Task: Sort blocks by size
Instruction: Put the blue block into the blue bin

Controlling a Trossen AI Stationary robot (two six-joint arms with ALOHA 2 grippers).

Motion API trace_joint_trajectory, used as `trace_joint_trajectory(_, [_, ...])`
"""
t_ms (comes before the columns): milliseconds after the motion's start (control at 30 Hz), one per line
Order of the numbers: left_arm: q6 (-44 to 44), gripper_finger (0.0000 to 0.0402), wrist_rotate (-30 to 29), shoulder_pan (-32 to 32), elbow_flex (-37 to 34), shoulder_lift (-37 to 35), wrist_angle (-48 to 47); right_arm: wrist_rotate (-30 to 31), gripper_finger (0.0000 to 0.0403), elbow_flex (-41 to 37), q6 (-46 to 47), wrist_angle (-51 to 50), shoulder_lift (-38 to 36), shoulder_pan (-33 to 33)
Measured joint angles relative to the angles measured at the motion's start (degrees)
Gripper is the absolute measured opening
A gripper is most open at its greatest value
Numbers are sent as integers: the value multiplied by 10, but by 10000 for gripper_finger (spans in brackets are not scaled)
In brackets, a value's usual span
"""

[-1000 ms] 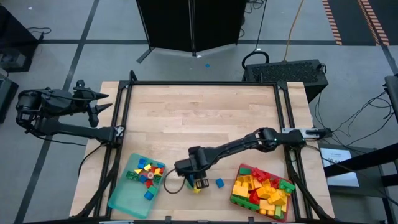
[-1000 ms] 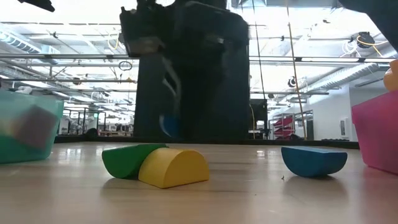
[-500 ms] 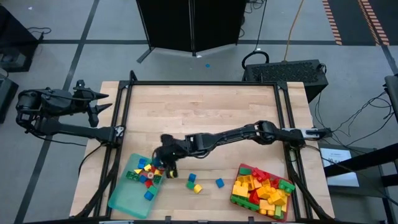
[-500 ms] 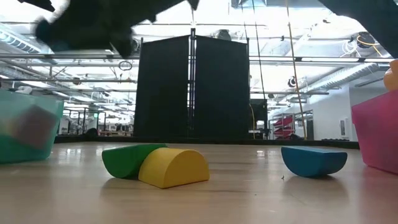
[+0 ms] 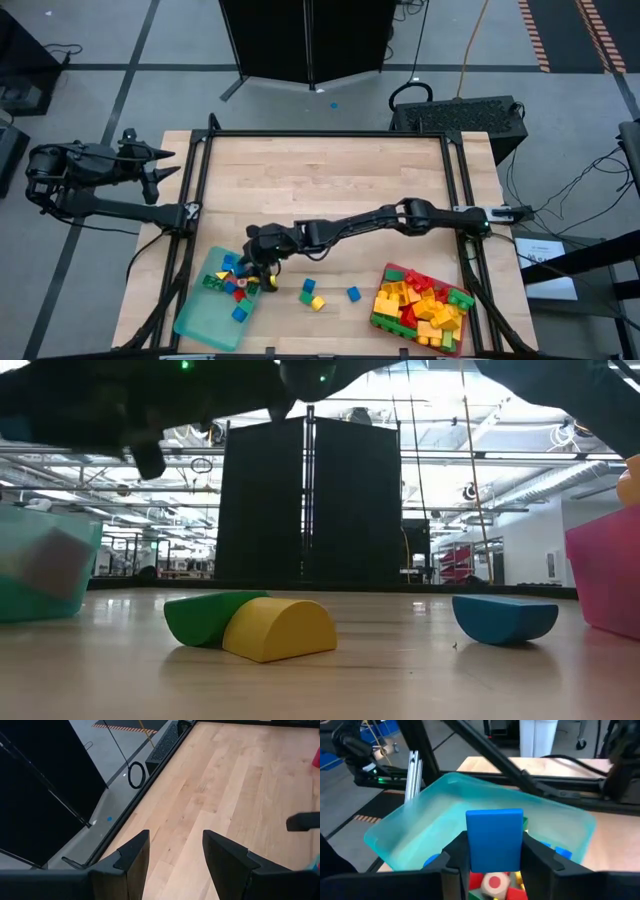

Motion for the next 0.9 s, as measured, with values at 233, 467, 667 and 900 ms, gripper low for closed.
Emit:
trace_joint_trajectory(233, [-13,187,0,0,0,0,0,-1,167,0,8,18,14,2])
trace_joint_trajectory(467, [-14,187,3,0,0,0,0,2,225,0,-15,9,14,2])
trace_joint_trajectory(667, [-15,187,4,0,0,0,0,2,243,0,26,-36,2,2])
trace_joint_trajectory(900, [-14,187,5,0,0,0,0,5,240,2,194,-325,-90,-6])
